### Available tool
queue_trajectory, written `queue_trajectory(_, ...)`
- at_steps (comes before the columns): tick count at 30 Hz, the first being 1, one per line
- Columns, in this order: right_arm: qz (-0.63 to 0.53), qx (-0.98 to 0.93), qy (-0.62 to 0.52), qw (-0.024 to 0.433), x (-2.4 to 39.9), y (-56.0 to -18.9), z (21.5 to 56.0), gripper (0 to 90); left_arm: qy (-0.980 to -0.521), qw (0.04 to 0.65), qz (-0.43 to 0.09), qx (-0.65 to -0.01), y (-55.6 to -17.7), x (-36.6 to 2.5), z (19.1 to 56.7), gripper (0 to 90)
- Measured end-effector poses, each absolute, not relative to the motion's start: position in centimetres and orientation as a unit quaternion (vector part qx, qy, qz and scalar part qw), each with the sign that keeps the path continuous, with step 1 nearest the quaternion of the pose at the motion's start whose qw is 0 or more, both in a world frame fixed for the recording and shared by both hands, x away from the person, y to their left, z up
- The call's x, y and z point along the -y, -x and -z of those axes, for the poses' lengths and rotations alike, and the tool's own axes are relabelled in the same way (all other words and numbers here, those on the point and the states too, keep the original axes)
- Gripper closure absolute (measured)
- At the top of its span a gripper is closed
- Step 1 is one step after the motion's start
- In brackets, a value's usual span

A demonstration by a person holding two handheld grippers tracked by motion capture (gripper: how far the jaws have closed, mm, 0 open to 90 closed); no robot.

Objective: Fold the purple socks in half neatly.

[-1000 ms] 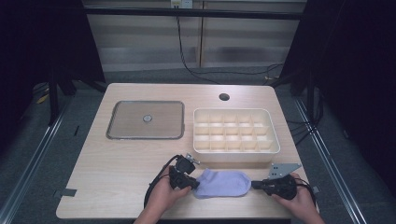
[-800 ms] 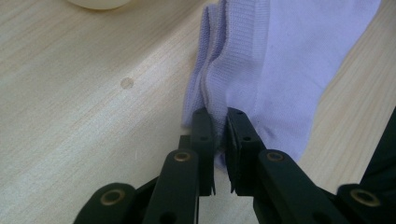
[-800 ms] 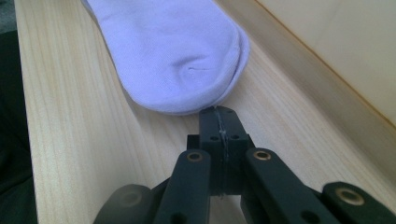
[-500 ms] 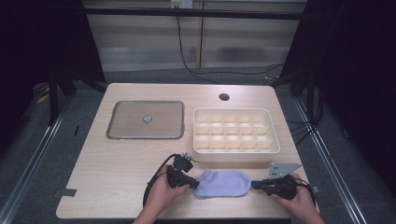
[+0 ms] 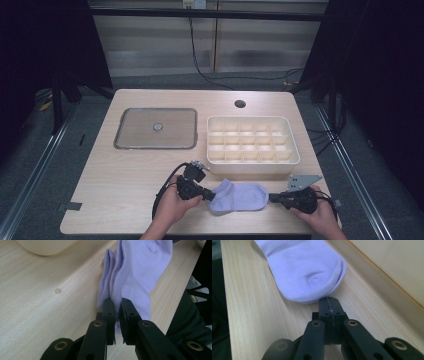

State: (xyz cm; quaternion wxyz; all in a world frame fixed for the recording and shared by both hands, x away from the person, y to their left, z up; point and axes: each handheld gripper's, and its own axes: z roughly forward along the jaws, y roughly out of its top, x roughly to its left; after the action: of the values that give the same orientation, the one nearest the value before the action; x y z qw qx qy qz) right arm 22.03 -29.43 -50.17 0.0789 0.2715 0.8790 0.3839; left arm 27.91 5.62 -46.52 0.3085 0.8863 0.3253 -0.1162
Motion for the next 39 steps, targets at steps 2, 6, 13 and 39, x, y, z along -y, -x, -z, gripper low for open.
queue_trajectory(2,-0.385,-0.879,-0.271,0.079,29.4,-22.0,50.2,90.0,-0.886,0.31,0.118,-0.323,-27.9,-5.6,46.4,83.2)
queue_trajectory(6,-0.385,-0.879,-0.271,0.076,29.4,-22.0,50.2,90.0,-0.884,0.315,0.123,-0.323,-27.9,-5.6,46.2,83.2)
queue_trajectory(13,-0.386,-0.877,-0.277,0.073,29.3,-22.1,50.2,90.0,-0.883,0.318,0.128,-0.32,-27.9,-5.7,46.1,83.2)
queue_trajectory(39,-0.387,-0.871,-0.296,0.069,27.8,-23.2,50.2,90.0,-0.873,0.333,0.149,-0.323,-28.1,-5.8,45.7,83.2)
